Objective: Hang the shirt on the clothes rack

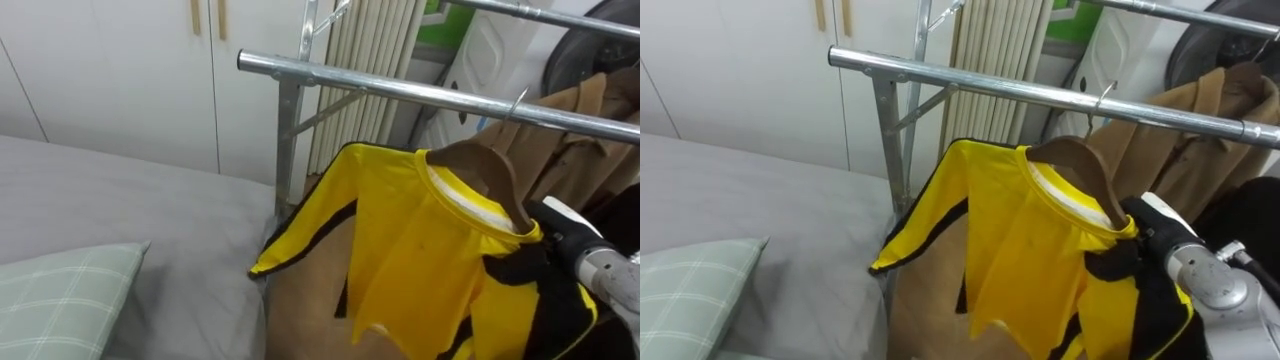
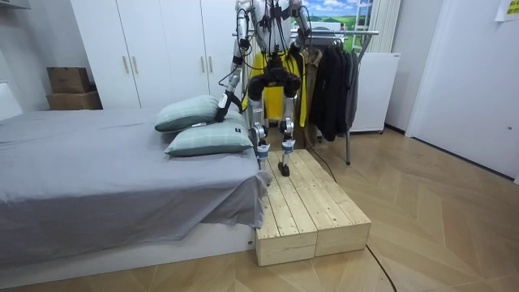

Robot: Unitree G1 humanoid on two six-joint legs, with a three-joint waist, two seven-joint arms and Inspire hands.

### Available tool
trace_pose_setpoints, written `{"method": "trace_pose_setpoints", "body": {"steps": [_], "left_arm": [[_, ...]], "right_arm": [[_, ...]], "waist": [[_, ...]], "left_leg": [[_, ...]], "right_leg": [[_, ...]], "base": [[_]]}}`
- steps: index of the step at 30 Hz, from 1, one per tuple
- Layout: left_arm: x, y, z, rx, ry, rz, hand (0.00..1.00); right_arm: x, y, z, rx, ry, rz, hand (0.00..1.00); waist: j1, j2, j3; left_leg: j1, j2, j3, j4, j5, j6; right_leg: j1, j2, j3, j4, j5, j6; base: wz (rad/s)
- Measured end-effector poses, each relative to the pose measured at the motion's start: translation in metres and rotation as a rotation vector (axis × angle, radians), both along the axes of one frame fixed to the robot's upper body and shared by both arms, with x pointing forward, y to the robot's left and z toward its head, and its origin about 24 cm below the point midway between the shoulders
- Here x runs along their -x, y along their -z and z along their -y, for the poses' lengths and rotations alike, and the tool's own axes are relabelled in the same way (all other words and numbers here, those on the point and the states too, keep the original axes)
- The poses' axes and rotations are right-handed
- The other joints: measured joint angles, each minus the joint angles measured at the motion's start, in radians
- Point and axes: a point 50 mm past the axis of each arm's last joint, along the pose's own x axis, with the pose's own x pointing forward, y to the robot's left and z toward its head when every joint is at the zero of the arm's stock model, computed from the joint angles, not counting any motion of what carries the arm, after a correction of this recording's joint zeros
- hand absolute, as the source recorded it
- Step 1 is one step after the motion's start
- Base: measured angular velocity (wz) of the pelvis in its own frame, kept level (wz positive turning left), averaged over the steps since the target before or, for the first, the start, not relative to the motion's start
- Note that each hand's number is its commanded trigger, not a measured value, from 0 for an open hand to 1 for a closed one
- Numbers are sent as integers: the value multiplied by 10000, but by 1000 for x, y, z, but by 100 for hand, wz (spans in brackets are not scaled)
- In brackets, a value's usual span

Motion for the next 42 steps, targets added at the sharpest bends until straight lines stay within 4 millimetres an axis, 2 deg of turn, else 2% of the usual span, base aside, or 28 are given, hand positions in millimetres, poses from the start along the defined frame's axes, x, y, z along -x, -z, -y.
{"method": "trace_pose_setpoints", "body": {"steps": [11, 16, 20, 24, 25, 26, 27, 42], "left_arm": [[-2, -1, -2, 63, -130, 197, 0], [-2, -2, -2, 193, -72, 341, 0], [-2, -2, -1, 269, -31, 349, 0], [-2, -2, -1, 312, -101, 368, 0], [-2, -2, -1, 346, -144, 385, 0], [-2, -1, 0, 352, -122, 367, 0], [-2, -1, 0, 359, -93, 360, 0], [-2, -1, 0, 413, -140, 389, 0]], "right_arm": [[5, 18, 4, -1743, -121, -1123, 100], [0, 22, 10, -2255, 304, -1513, 100], [6, 30, 20, -2996, 1028, -1766, 100], [11, 36, 27, -3011, 1359, -2075, 100], [12, 37, 28, -3006, 1410, -2116, 87], [12, 37, 28, -3016, 1439, -2148, 68], [12, 38, 29, -3012, 1499, -2181, 100], [11, 37, 29, -2822, 1498, -2164, 100]], "waist": [[-84, -16, -7], [-276, -17, -5], [-287, -15, -5], [-283, 1, 5], [-281, 14, 11], [-282, 19, 14], [-280, 25, 18], [-274, 42, 29]], "left_leg": [[-32, -7, -137, 103, 7, 1], [-53, -76, -190, 77, 69, 57], [-51, -109, -192, 50, 87, 79], [-43, -114, -192, -18, 103, 85], [-42, -111, -193, -29, 103, 84], [-37, -111, -192, -38, 104, 83], [-36, -111, -194, -53, 106, 80], [-17, -130, -168, -94, 113, 77]], "right_leg": [[58, -49, -121, -13, -2, 1], [17, -127, -173, 5, -9, 9], [14, -153, -189, 7, 6, -8], [18, -146, -197, 18, 12, -17], [16, -144, -204, 13, 12, -17], [16, -143, -204, 11, 12, -17], [15, -143, -208, 5, 12, -17], [-16, -137, -155, 7, 10, -16]], "base": [[2], [2], [0], [0], [0], [0], [0], [0]]}}
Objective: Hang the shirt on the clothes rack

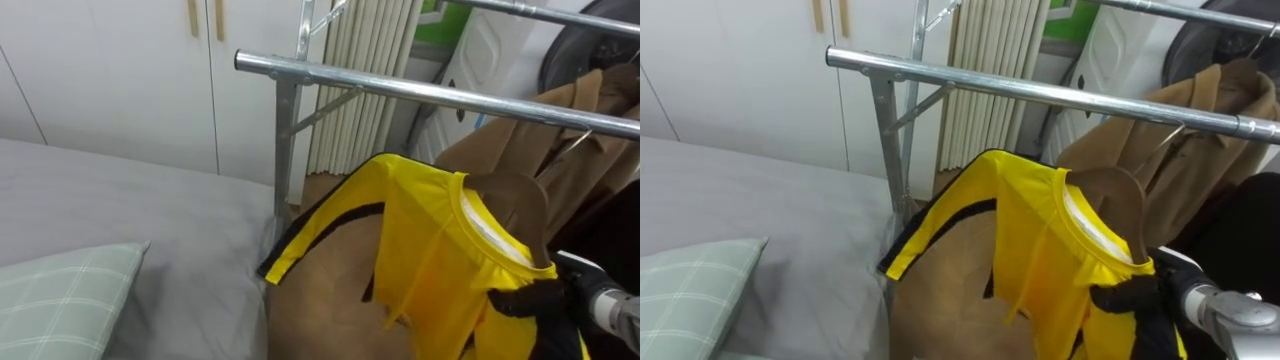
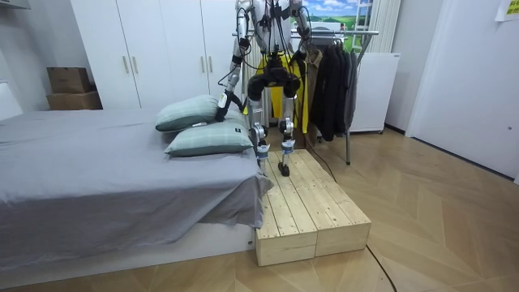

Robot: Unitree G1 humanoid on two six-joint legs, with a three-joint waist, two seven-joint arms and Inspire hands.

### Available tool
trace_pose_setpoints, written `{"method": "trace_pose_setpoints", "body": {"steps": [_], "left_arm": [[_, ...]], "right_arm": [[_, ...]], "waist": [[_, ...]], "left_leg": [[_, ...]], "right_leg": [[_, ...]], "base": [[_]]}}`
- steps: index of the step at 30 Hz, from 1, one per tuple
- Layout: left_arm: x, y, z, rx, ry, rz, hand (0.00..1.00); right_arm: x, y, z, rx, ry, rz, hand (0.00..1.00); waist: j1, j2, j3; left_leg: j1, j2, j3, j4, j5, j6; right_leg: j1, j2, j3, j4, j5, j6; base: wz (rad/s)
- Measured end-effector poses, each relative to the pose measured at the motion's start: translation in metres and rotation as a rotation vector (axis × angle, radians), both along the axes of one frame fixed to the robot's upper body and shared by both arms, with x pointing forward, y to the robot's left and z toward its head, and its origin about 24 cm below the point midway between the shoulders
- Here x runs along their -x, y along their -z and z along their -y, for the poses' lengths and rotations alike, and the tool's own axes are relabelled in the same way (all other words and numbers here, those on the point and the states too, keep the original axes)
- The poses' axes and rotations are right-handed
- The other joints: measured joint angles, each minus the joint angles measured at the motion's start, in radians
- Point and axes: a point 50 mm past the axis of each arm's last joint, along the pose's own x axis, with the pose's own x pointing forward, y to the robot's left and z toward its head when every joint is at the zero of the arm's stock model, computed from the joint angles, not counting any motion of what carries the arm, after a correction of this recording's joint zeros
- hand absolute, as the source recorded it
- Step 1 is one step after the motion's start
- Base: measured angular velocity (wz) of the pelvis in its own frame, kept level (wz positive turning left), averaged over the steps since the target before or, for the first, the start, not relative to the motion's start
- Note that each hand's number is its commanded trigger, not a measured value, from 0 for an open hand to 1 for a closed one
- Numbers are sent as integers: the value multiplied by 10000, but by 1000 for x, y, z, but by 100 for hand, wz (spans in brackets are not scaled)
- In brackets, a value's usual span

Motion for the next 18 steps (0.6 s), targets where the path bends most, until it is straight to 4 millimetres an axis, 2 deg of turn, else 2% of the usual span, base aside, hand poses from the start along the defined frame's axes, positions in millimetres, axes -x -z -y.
{"method": "trace_pose_setpoints", "body": {"steps": [18], "left_arm": [[1, 0, 0, -182, -152, -16, 0]], "right_arm": [[-4, -5, 4, 649, 581, 341, 100]], "waist": [[9, -83, -8]], "left_leg": [[-19, -31, 215, -98, 36, 8]], "right_leg": [[-203, 7, 196, 144, -8, 9]], "base": [[-3]]}}
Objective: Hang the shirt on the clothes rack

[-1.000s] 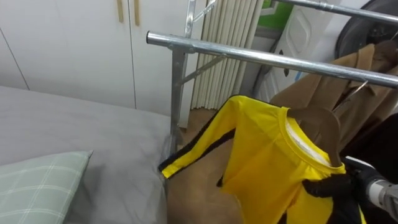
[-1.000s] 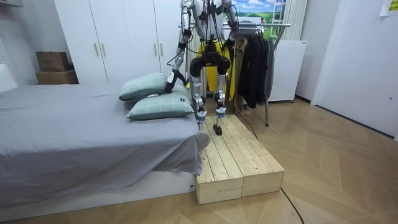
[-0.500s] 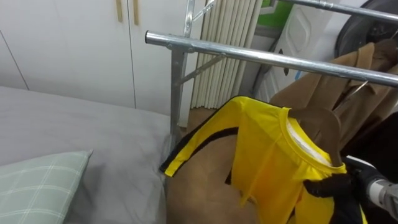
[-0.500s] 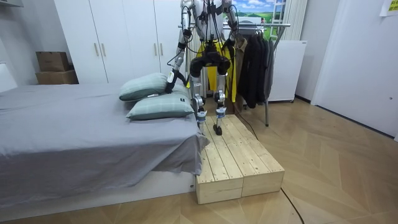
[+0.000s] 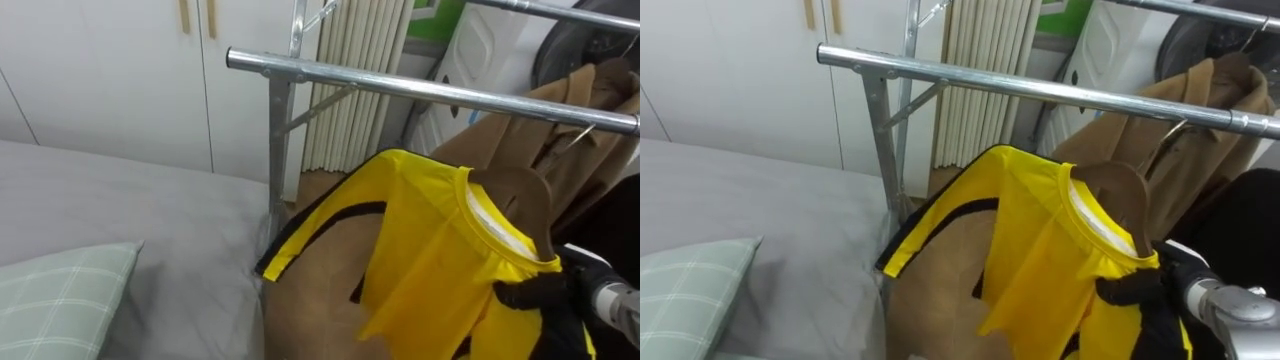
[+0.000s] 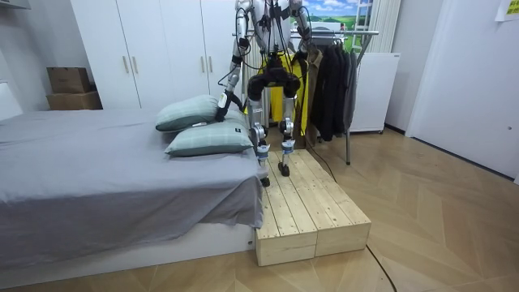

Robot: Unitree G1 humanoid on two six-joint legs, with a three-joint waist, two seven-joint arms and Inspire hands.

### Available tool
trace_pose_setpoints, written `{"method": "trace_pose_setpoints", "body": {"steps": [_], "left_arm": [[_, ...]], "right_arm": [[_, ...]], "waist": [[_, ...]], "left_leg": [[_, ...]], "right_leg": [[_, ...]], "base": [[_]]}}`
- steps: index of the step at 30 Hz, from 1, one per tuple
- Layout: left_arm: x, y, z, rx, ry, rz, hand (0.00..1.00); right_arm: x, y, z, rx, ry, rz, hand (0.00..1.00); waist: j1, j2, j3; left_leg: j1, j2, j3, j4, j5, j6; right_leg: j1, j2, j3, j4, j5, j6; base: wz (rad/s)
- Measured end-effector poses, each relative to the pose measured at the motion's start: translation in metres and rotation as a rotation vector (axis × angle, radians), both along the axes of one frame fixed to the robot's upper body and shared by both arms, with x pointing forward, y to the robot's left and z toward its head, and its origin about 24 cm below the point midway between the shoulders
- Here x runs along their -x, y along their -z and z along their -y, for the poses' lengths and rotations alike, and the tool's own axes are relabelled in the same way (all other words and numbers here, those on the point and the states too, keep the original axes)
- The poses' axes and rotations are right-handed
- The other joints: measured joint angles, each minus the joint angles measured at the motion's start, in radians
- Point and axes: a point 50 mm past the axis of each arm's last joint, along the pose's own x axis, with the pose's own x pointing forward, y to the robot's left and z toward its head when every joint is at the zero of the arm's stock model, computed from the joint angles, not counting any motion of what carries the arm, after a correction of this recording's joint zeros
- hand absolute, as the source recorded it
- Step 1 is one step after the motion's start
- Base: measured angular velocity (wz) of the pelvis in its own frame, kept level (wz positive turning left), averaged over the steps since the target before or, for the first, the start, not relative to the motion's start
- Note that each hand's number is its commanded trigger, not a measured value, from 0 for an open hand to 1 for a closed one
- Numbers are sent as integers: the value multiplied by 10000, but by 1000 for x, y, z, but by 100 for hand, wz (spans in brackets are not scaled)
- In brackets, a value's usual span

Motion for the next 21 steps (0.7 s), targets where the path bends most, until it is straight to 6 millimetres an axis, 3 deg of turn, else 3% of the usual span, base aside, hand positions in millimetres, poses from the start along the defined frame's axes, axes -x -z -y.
{"method": "trace_pose_setpoints", "body": {"steps": [8, 21], "left_arm": [[0, 0, 0, 14, -11, 7, 0], [1, -1, -2, -96, 32, 142, 0]], "right_arm": [[-10, -24, 3, 1466, -658, 626, 100], [-27, -65, -12, 3491, -1380, 2421, 100]], "waist": [[7, -38, -1], [-16, -173, 1]], "left_leg": [[0, -5, 22, 5, 4, -1], [-73, -3, 20, -28, 15, 3]], "right_leg": [[-20, 6, 34, 11, 1, -1], [-78, 10, 23, 6, 1, -1]], "base": [[0], [0]]}}
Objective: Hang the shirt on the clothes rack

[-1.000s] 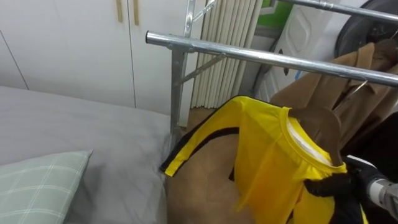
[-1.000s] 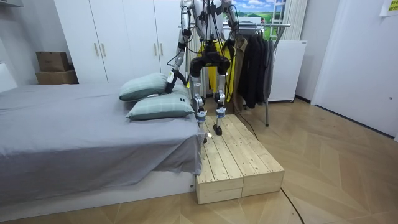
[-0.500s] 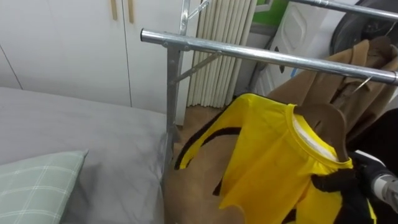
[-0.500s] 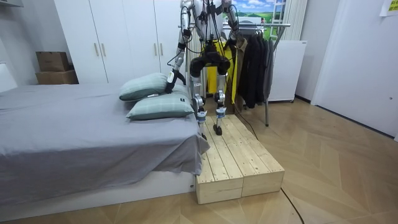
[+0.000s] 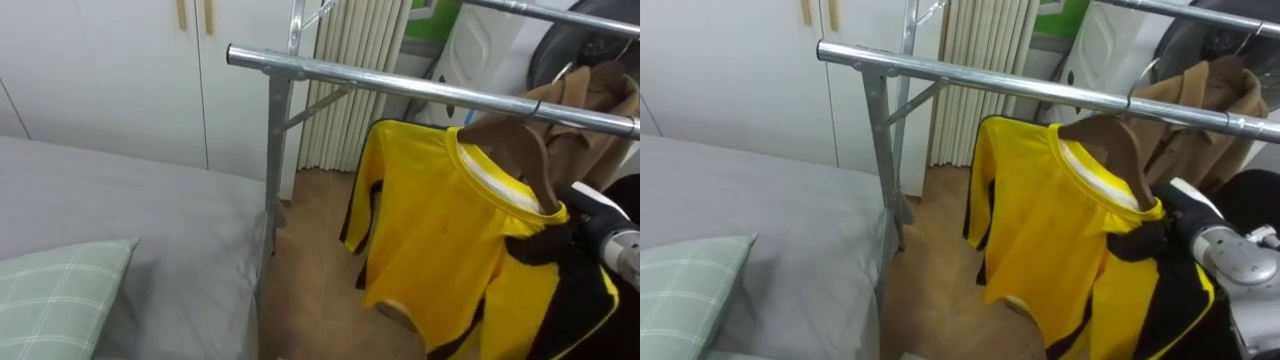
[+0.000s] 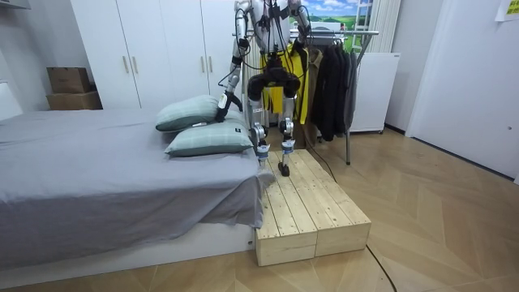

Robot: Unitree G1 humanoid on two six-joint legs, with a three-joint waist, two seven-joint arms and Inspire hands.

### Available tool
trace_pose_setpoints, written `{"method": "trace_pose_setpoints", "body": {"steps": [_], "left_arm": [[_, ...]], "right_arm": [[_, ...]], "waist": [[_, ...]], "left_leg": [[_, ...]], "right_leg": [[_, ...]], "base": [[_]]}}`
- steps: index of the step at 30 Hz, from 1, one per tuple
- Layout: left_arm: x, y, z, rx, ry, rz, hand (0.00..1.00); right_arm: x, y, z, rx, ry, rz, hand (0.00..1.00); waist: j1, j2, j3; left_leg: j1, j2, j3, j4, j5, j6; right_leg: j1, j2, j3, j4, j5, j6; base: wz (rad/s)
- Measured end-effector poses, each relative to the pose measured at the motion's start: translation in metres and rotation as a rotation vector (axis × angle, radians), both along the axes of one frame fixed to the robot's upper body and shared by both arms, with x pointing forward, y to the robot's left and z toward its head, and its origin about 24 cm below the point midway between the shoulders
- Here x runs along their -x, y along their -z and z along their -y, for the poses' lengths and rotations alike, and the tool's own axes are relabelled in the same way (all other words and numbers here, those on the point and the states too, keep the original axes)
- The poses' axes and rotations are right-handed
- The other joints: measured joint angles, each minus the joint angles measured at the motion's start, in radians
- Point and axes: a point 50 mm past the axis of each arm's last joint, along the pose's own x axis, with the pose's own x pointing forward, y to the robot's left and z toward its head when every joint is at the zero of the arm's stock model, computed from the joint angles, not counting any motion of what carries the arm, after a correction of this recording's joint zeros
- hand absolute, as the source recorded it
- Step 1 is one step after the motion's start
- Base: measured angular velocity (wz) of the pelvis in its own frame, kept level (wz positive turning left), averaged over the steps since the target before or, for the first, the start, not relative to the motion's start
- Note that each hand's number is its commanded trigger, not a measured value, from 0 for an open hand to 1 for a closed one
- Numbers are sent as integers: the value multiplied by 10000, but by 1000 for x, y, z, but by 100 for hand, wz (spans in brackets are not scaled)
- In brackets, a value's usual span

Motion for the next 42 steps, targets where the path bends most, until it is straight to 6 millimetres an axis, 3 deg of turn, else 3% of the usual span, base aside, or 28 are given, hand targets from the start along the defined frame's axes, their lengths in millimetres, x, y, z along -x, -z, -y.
{"method": "trace_pose_setpoints", "body": {"steps": [7, 14, 19, 27, 35, 42], "left_arm": [[0, 0, 1, -97, 49, -51, 0], [0, 0, 1, -104, 80, -56, 0], [0, 1, 2, 34, 125, -30, 0], [-1, 1, 2, 241, 263, 4, 0], [-3, -3, -6, 284, 524, 44, 0], [-11, -5, -8, 243, 898, 257, 0]], "right_arm": [[-2, -2, -7, 638, -144, 210, 100], [-3, -1, -10, -5, -490, 29, 100], [1, 12, -11, -1479, -920, -812, 100], [14, 42, -9, -3404, -1309, -2563, 100], [19, 52, -9, -4774, -1546, -3286, 100], [23, 58, -5, -5273, -1310, -3627, 100]], "waist": [[15, -7, -6], [28, 42, 12], [34, 154, 6], [53, 151, 6], [107, 35, 9], [401, -44, 43]], "left_leg": [[-2, 4, -2, -2, 0, -1], [44, 19, -10, 28, 0, -1], [36, 28, -42, 27, 0, -2], [59, 4, -125, 40, 6, -6], [61, 6, -225, 48, 17, 3], [10, 12, -350, 55, 29, -14]], "right_leg": [[-21, 10, 8, -20, 0, 0], [47, 1, -21, 0, 1, -2], [51, -1, -56, -13, 1, -2], [106, -37, -110, -5, 0, 0], [160, -45, -208, -31, -3, 1], [207, -50, -314, -156, -3, 1]], "base": [[0], [0], [1], [1], [2], [5]]}}
